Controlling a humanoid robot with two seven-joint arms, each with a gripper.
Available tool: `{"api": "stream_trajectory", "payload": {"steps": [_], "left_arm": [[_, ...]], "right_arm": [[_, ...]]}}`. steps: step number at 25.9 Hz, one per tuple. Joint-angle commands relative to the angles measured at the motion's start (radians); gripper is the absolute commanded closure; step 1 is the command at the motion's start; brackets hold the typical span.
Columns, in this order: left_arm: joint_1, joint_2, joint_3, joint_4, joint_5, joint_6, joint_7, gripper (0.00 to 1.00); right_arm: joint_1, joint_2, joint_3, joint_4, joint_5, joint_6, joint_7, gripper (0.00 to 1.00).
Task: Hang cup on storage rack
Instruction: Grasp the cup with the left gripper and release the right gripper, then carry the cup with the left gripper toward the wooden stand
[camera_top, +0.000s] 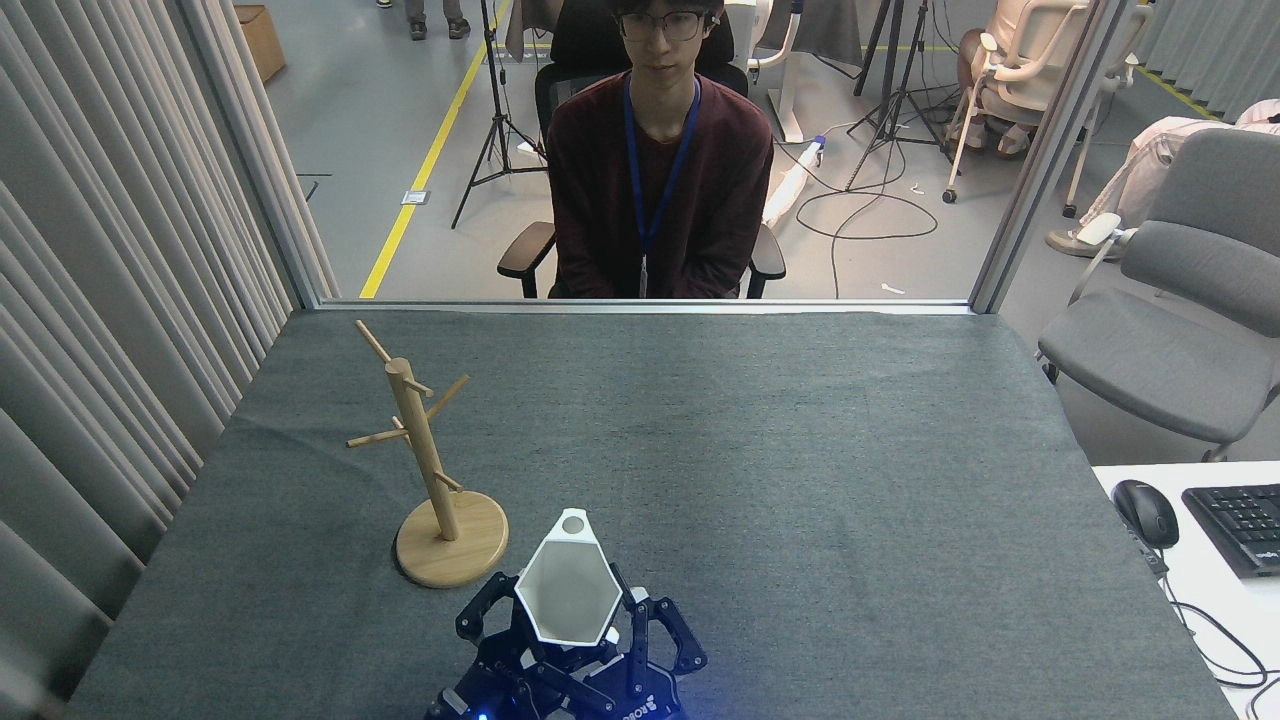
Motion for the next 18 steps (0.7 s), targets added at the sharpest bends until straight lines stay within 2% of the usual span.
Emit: {"api": "stream_trajectory", "payload": {"steps": [1, 8, 9, 11, 12, 13, 14, 15, 16, 17, 18], "left_arm": [[0.0, 0.003, 0.0, -0.001, 0.0, 0.009, 0.006, 0.67], [0.009, -0.004, -0.001, 0.0, -0.007, 0.017, -0.02, 0.66], [0.01, -0.004, 0.0, 0.002, -0.007, 0.017, -0.022, 0.66], [0.013, -0.003, 0.002, 0.003, -0.007, 0.018, -0.02, 0.66], [0.016, -0.003, 0.004, 0.002, -0.007, 0.018, -0.019, 0.66], [0.017, -0.003, 0.007, 0.0, -0.006, 0.02, -0.019, 0.66], [0.018, -0.004, 0.01, -0.003, -0.004, 0.023, -0.019, 0.65], [0.018, -0.004, 0.016, -0.009, -0.003, 0.038, -0.02, 0.65], [0.018, -0.003, 0.027, -0.017, 0.002, 0.055, -0.02, 0.65], [0.018, -0.001, 0.046, -0.018, 0.003, 0.067, -0.02, 0.65], [0.021, 0.0, 0.071, -0.023, 0.005, 0.073, -0.019, 0.65]], "right_arm": [[0.0, 0.0, -0.002, -0.006, -0.002, 0.017, 0.006, 0.01], [0.0, 0.001, 0.033, -0.145, -0.018, 0.011, 0.006, 0.01], [-0.001, 0.003, 0.034, -0.157, -0.036, 0.011, 0.003, 0.01], [-0.027, 0.011, 0.024, -0.188, -0.113, 0.02, -0.008, 0.01], [-0.066, 0.014, 0.004, -0.202, -0.176, 0.042, -0.011, 0.01], [-0.106, 0.017, -0.041, -0.2, -0.249, 0.083, -0.002, 0.01], [-0.15, 0.024, -0.134, -0.182, -0.344, 0.14, 0.012, 0.01], [-0.187, 0.029, -0.226, -0.144, -0.412, 0.177, 0.032, 0.01], [-0.224, 0.027, -0.298, -0.081, -0.439, 0.186, 0.061, 0.01], [-0.242, 0.014, -0.346, -0.018, -0.426, 0.184, 0.093, 0.01], [-0.245, -0.012, -0.349, 0.025, -0.386, 0.181, 0.113, 0.01]]}}
